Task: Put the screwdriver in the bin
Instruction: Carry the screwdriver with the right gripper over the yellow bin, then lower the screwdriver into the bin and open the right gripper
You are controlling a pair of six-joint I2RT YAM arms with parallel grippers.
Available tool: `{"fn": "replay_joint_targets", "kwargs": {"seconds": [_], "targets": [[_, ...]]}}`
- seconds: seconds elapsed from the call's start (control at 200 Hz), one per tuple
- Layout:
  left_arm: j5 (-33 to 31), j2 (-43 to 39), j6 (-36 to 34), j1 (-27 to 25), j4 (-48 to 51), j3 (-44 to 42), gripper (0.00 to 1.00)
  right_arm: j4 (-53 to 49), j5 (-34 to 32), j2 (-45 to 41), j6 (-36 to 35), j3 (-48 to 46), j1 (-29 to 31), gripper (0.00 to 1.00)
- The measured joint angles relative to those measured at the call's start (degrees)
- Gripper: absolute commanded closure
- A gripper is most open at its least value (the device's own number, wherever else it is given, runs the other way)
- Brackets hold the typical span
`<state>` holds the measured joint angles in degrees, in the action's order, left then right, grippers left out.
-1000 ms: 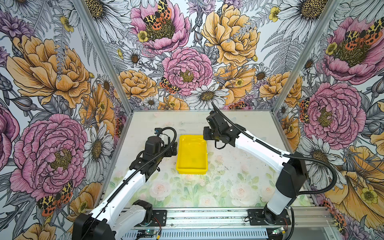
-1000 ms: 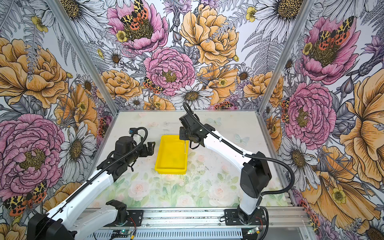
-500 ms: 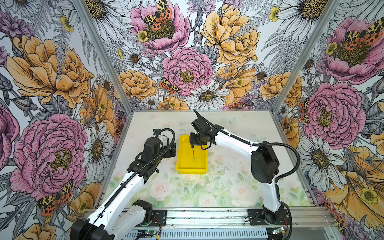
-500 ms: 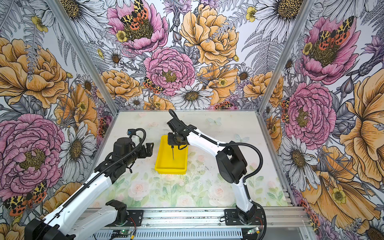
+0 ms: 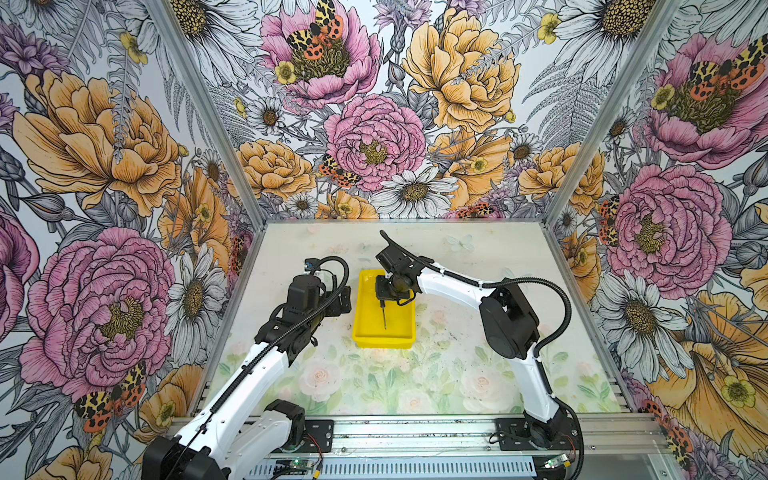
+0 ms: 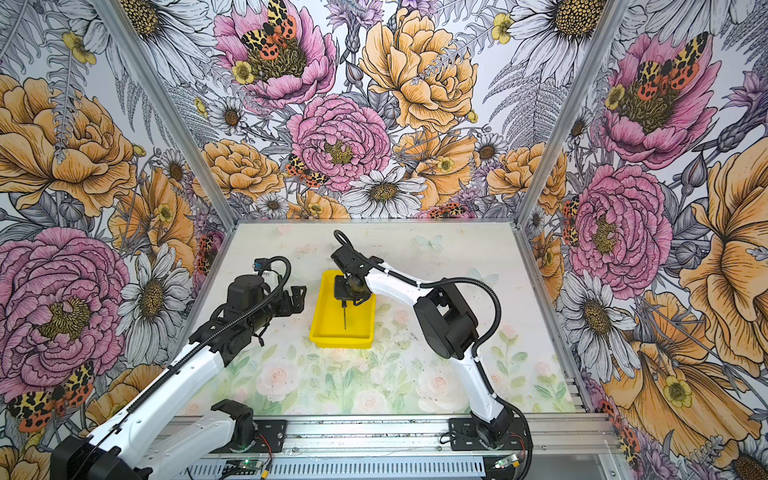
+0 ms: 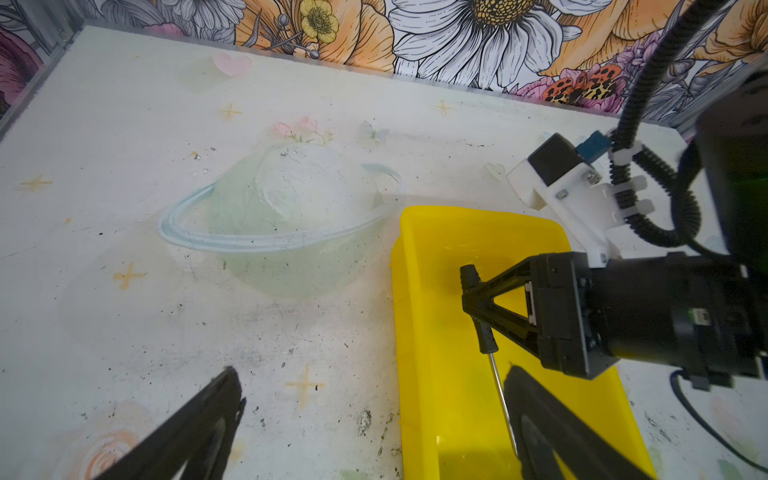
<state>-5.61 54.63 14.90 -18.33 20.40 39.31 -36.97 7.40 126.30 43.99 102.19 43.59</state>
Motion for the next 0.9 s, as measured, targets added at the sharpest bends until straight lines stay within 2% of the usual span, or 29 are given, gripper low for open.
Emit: {"fn": "replay_joint_targets", "kwargs": {"seconds": [0.09, 0.285, 0.576, 0.826, 0.901], "targets": [[-0.04, 0.0, 0.02, 0.0, 0.0, 0.0, 0.01, -0.04, -0.02, 0.5, 0.15, 0.2, 0.0, 1.0], [-1.36, -0.5, 0.02, -0.35, 0.04, -0.02, 0.01, -0.04, -0.31, 1.99, 0.13, 1.09, 0.2, 0.86], [-3.87, -4.02, 0.15, -0.63, 0.42, -0.76, 0.01, -0.02, -2.23, 1.99, -0.46, 1.44, 0.79, 0.54], [-3.85, -4.42, 0.22, 0.94, 0.46, -0.76, 0.01, 0.02, -4.26, 1.88, -2.03, 2.29, 1.14, 0.45], [-3.85, -4.39, 0.22, 1.38, 0.61, -0.76, 0.01, -0.02, -5.57, 1.2, -3.04, 2.27, 1.14, 0.45]]}}
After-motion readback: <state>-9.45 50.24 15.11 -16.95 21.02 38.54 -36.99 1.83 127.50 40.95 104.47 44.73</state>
